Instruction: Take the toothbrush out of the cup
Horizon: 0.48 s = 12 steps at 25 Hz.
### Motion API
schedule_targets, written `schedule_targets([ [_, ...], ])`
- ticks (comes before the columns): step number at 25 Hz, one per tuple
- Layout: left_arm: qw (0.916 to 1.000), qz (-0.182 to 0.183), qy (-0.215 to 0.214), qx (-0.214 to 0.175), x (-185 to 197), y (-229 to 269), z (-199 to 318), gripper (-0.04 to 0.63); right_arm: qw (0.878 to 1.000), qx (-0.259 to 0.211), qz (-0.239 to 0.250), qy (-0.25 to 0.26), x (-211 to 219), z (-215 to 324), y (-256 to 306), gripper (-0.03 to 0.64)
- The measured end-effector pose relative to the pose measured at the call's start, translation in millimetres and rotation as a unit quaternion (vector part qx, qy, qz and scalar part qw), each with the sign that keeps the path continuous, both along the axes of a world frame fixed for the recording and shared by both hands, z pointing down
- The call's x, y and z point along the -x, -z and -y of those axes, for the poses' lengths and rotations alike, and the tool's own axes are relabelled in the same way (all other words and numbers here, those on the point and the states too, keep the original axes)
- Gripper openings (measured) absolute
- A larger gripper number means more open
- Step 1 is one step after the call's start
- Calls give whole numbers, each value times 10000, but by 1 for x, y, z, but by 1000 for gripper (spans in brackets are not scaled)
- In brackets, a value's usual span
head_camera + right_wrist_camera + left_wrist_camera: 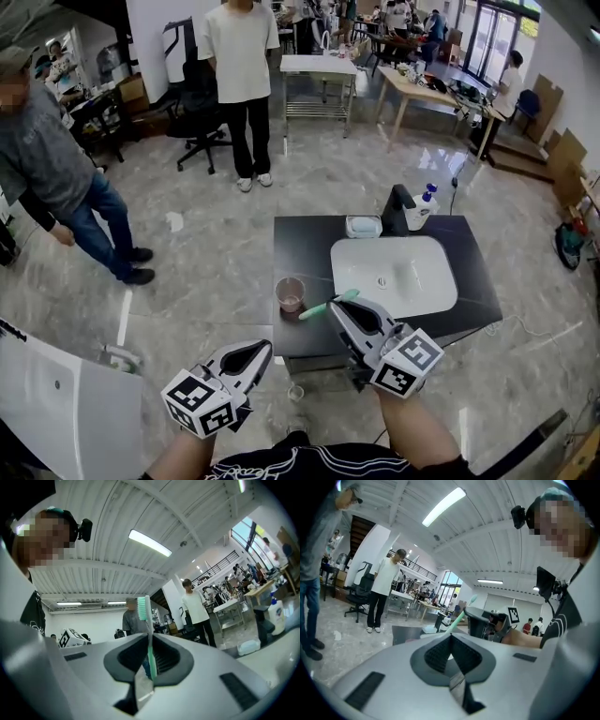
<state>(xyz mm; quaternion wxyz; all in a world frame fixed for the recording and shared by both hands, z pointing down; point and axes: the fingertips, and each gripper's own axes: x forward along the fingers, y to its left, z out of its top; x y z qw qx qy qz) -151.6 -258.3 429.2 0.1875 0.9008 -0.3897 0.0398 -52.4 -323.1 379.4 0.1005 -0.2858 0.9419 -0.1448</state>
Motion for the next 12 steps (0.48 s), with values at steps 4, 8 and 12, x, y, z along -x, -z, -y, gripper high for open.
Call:
schedule_targets([
  [4, 9997, -45, -86, -227, -24, 14, -26, 5, 9997, -219, -96, 35, -26, -46, 11, 37],
  [8, 9990, -81, -160, -408, -50, 23, -60, 5, 9990, -351, -278, 66, -53, -97, 11, 37],
  [12, 9979, -110, -276, -567, -75, 35, -98, 5, 9982, -435, -412, 90, -74, -143, 15, 37],
])
